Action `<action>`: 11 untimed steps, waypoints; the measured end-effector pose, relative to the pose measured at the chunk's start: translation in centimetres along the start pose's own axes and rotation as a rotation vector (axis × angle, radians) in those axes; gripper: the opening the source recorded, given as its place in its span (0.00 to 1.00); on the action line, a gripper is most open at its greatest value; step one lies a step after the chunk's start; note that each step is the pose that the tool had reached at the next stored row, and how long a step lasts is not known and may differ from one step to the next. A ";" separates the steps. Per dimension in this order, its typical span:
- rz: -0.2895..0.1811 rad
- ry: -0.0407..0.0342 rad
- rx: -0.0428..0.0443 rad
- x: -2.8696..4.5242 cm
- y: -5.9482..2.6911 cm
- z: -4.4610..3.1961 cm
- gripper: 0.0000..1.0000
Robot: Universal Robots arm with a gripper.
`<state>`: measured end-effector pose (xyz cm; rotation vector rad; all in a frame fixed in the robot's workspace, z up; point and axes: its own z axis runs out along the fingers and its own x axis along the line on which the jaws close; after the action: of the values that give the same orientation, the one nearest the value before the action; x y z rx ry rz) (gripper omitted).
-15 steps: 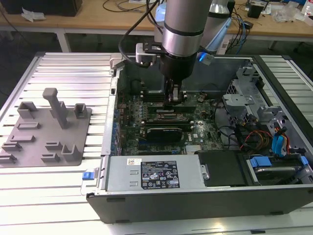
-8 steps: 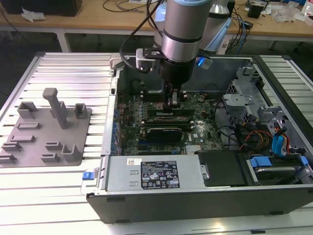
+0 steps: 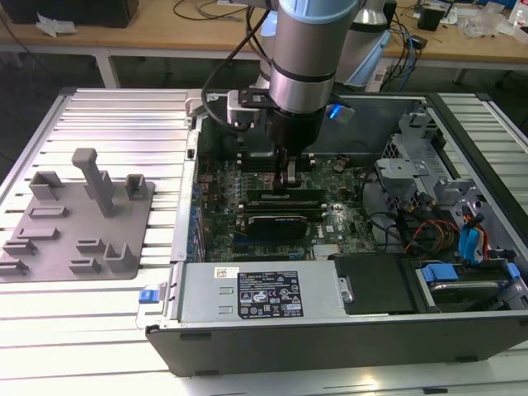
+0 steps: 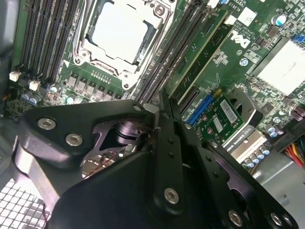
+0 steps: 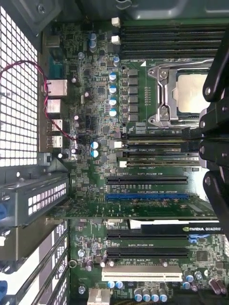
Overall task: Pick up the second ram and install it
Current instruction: 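Insert the second ram into the second slot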
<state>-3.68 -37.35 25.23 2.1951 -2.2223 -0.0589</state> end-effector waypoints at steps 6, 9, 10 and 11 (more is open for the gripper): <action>0.000 -0.0001 0.0000 0.01 0.03 0.83 0.09; 0.001 -0.0002 0.0001 0.01 0.03 1.01 0.09; 0.001 0.0002 -0.0001 0.02 0.03 1.04 0.09; 0.001 0.0002 -0.0001 0.02 0.03 1.04 0.09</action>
<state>-3.75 -37.36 24.20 2.1943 -2.2228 -0.0588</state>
